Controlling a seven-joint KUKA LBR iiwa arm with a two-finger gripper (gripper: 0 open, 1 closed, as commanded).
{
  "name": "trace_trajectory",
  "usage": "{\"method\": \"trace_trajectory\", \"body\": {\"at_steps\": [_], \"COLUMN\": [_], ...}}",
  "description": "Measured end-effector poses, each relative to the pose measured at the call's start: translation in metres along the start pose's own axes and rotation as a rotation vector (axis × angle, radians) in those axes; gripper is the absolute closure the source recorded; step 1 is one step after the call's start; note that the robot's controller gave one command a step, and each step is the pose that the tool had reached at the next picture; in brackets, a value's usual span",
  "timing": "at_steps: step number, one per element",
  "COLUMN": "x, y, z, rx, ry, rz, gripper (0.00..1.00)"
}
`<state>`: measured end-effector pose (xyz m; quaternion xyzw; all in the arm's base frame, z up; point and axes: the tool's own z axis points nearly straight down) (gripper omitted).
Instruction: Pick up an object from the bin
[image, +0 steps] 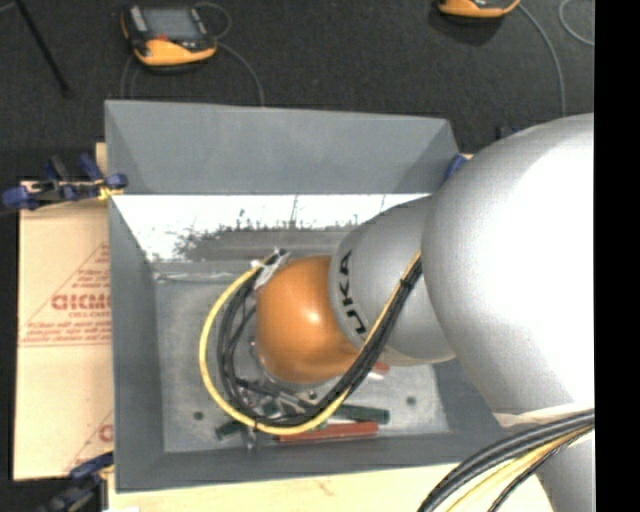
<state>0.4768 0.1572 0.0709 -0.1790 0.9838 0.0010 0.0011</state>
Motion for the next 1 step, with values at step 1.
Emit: {"method": "trace_trajectory", "body": {"at_steps": [1], "x": [0.0], "y": [0.0], "z": [0.0], "rx": [0.0], "ry": [0.0], "rz": [0.001], "gripper": [1.0]}}
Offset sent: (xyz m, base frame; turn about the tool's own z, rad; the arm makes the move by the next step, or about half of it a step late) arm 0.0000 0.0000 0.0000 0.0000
